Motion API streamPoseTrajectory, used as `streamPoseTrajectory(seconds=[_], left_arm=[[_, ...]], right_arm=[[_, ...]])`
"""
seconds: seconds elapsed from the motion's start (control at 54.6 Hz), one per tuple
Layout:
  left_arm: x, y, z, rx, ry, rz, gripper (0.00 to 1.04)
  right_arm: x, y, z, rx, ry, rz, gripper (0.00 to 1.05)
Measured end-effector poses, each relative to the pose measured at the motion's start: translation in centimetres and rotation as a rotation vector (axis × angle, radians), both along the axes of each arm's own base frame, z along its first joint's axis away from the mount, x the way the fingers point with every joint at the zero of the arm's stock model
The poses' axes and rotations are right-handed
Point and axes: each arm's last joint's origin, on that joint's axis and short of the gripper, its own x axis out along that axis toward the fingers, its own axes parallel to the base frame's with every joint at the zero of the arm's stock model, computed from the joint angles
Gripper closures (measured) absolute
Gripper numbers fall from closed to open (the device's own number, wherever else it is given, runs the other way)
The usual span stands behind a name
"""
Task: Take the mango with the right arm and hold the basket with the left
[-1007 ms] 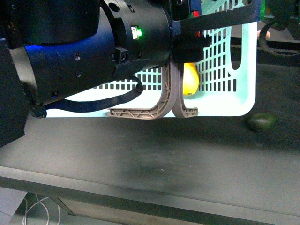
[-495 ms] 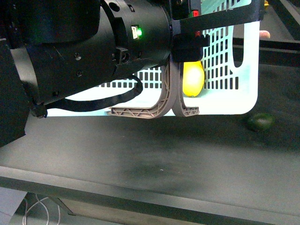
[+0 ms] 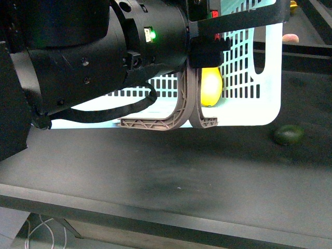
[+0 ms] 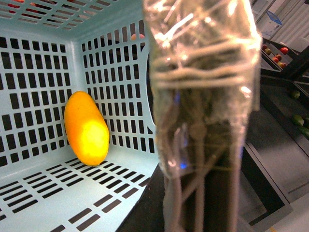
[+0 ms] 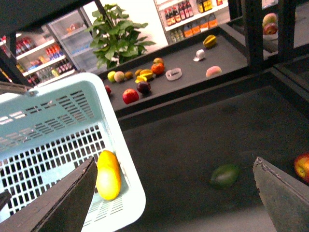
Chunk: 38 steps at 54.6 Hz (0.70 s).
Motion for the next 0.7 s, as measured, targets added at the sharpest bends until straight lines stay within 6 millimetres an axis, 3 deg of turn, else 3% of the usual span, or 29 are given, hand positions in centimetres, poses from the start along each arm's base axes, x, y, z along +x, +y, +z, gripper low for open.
streamPoseTrajectory(seconds=[0.403, 0.513, 0.696], left_arm=[[0.0, 0.0, 0.0, 0.0, 0.0, -0.001, 1.0], [0.0, 0.0, 0.0, 0.0, 0.0, -0.002, 1.0], [0.0, 0.0, 0.0, 0.0, 0.0, -0.002, 1.0]], right_arm=[[-0.2, -0.1, 0.2, -0.014, -0.019, 0.004, 0.09], [-0.5, -0.3, -0.2, -0.179, -0.073, 0.114, 0.26], [-1.2, -0.4, -0.9, -0.321, -0.072, 0.126, 0.54]])
